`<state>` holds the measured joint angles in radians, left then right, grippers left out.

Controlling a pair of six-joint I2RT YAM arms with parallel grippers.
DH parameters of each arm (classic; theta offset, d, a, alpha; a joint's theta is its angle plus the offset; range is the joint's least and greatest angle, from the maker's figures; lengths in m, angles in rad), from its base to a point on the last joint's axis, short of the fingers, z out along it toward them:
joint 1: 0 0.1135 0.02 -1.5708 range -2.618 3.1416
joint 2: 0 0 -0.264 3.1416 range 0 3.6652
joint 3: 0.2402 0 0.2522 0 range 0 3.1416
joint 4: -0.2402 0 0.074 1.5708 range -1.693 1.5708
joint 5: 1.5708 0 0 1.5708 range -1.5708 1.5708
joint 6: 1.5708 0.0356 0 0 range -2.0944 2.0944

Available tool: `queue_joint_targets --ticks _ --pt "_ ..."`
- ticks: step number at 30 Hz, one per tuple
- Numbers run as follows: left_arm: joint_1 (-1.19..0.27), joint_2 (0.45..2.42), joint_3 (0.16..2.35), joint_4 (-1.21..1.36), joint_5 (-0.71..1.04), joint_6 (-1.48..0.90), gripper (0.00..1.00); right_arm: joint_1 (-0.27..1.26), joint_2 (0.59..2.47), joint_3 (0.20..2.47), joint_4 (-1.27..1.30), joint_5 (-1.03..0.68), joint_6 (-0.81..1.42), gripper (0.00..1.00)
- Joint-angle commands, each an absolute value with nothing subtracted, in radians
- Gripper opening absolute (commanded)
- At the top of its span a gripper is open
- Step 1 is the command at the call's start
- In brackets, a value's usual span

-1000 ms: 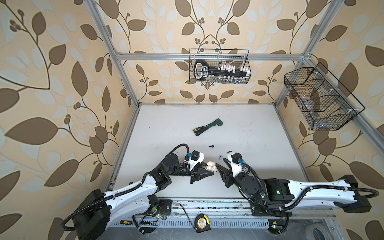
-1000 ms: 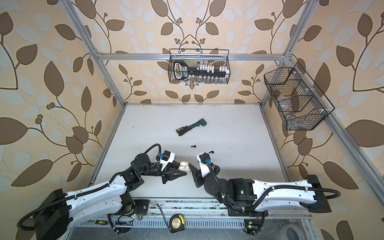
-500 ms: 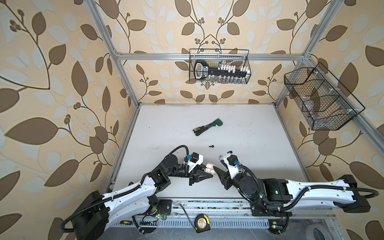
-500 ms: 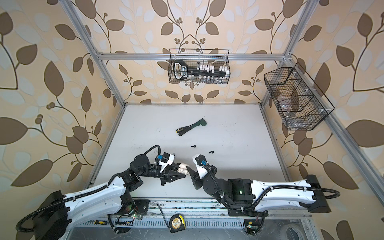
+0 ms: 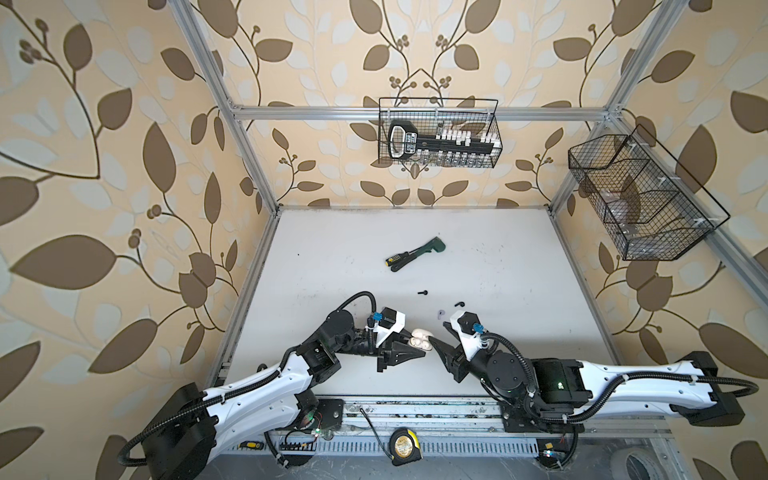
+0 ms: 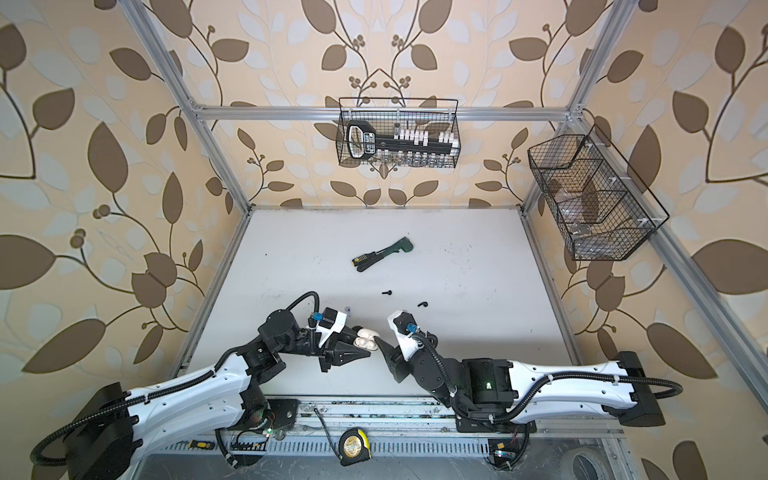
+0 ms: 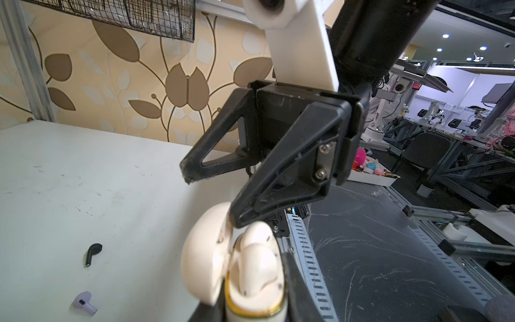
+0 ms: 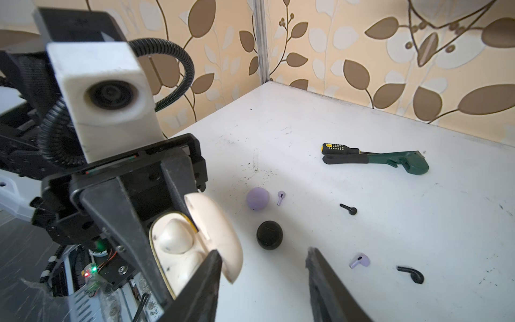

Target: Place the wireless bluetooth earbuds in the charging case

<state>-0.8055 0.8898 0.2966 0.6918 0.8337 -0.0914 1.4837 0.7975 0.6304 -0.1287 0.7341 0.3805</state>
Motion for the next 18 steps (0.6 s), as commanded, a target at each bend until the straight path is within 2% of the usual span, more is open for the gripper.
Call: queue_joint_targets --ticks 1,6,8,18 --pt "-0.815 0.87 0.281 0.769 0.847 -0.032 0.0 1.488 0.758 0.659 -0.142 0.729 0.401 0.51" --pt "-0.815 0.871 0.279 0.773 0.851 -0.024 0.0 1.46 0.752 0.682 -0.219 0.866 0.484 0.51" --pt "-0.815 0.877 0.278 0.782 0.857 -0.033 0.0 1.42 0.754 0.684 -0.261 0.873 0.532 0.51" --pt "-0.821 0.888 0.287 0.786 0.881 -0.041 0.0 1.173 0.789 0.562 -0.157 0.548 0.611 0.51"
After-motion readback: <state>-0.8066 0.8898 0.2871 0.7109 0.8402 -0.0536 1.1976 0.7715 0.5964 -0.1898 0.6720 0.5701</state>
